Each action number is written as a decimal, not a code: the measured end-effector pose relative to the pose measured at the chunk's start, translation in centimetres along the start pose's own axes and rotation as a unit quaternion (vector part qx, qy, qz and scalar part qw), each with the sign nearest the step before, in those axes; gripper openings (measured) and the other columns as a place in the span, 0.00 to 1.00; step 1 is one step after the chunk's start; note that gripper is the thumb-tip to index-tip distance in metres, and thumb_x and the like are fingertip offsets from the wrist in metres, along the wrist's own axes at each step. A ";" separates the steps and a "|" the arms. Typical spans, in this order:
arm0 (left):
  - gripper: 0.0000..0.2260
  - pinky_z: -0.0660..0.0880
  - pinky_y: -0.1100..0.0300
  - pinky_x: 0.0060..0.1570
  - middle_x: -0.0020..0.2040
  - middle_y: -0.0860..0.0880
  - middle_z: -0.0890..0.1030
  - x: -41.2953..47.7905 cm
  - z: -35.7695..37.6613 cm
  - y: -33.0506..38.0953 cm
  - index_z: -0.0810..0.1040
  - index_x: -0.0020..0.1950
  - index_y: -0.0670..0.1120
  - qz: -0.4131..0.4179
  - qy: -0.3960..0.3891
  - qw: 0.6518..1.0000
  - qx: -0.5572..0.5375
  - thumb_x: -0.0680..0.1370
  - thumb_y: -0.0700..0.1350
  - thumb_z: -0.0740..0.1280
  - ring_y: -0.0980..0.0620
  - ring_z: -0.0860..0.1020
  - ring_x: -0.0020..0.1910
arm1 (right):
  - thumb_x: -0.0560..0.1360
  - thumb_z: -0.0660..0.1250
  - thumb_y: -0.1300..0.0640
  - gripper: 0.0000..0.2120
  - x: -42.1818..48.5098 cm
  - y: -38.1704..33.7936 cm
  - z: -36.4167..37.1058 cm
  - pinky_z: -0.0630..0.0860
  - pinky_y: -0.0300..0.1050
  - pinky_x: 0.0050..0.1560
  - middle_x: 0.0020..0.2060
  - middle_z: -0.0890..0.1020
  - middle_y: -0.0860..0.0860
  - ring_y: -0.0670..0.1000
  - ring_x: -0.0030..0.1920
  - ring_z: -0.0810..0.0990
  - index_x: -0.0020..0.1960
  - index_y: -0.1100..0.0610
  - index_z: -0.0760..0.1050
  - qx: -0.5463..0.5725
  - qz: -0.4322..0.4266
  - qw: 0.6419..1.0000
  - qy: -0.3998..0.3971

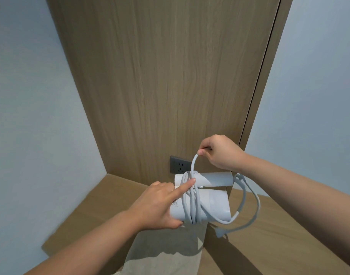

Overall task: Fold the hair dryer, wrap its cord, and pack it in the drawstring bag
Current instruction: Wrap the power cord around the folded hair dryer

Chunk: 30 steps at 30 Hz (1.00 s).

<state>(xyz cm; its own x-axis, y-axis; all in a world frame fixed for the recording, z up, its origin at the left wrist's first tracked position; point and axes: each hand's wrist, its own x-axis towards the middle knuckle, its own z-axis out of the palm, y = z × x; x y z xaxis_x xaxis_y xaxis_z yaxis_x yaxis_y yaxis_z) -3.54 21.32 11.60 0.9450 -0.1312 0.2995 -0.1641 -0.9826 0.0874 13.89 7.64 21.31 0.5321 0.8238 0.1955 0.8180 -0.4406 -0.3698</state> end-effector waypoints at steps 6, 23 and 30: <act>0.43 0.69 0.58 0.37 0.36 0.52 0.72 0.3 -0.6 -0.3 0.46 0.76 0.61 0.014 -0.001 1.000 0.021 0.65 0.60 0.64 0.50 0.72 0.35 | 0.77 0.64 0.54 0.10 0.7 0.4 0.6 0.77 0.48 0.45 0.43 0.84 0.55 0.55 0.43 0.80 0.48 0.58 0.82 -0.030 -0.004 0.999 -0.029; 0.41 0.70 0.59 0.38 0.38 0.53 0.72 0.3 -1.4 -0.1 0.53 0.75 0.57 0.037 -0.004 0.999 0.019 0.67 0.61 0.67 0.53 0.71 0.37 | 0.78 0.62 0.55 0.12 0.2 3.8 -0.8 0.73 0.32 0.34 0.34 0.80 0.49 0.43 0.33 0.76 0.45 0.58 0.82 0.092 0.060 0.953 -0.282; 0.42 0.70 0.58 0.46 0.45 0.50 0.76 0.1 -1.5 0.4 0.46 0.74 0.61 0.023 -0.017 0.999 -0.019 0.68 0.61 0.67 0.52 0.74 0.44 | 0.73 0.70 0.59 0.06 -0.3 2.4 -0.7 0.76 0.36 0.44 0.43 0.84 0.47 0.44 0.42 0.80 0.45 0.52 0.85 0.080 -0.014 0.978 -0.190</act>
<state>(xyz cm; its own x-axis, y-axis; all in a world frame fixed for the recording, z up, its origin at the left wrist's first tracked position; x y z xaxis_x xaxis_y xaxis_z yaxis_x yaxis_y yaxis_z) -3.90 21.10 13.07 0.9450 -0.1819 0.2719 -0.2185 -0.9696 0.1106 15.87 6.06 20.98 0.3658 0.9211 -0.1334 0.7697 -0.3800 -0.5131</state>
